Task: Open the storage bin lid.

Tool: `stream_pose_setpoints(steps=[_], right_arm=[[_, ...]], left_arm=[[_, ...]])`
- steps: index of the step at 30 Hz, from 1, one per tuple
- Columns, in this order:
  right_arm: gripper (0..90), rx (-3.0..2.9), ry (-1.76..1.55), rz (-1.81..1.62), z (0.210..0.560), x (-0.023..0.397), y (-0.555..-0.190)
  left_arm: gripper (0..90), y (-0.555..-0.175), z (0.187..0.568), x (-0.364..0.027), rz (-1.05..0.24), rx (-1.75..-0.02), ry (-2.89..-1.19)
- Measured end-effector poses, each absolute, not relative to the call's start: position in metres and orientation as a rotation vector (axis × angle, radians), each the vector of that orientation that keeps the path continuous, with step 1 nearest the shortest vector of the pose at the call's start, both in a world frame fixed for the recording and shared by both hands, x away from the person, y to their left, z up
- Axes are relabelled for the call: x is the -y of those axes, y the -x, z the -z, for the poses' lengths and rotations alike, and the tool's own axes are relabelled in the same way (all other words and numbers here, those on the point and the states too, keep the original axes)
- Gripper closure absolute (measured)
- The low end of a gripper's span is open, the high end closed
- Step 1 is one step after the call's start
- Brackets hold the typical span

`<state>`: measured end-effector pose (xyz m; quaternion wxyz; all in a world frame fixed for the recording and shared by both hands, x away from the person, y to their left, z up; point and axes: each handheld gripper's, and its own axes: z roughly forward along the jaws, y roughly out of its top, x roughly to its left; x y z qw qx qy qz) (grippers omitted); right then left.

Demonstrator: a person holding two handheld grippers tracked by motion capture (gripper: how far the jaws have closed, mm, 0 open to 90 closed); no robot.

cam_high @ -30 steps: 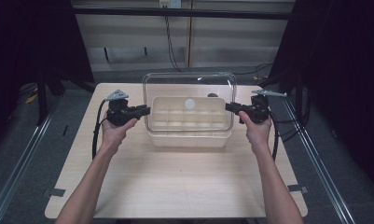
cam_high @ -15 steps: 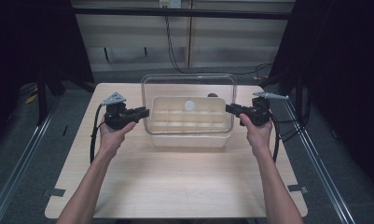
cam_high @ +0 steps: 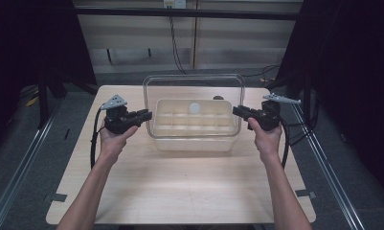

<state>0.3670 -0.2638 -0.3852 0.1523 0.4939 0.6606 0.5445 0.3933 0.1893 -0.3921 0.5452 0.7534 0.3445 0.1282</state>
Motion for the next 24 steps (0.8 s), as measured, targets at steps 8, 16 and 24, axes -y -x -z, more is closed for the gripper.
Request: stream_pose_setpoints(steps=[8,16,24], right_arm=[[68.2,-1.889,-1.389,-1.586,0.380,0.265,-0.355],[68.5,-1.897,-1.365,-1.579,0.379,0.266,-0.344],[69.4,-1.913,-1.363,-1.603,0.385,0.261,-0.332]], left_arm=[[75.0,-0.384,0.387,-0.190,-0.307,-0.800,-1.785],[75.9,-0.376,0.385,-0.192,-0.296,-0.780,-1.813],[75.7,-0.364,0.386,-0.198,-0.308,-0.790,-1.827]])
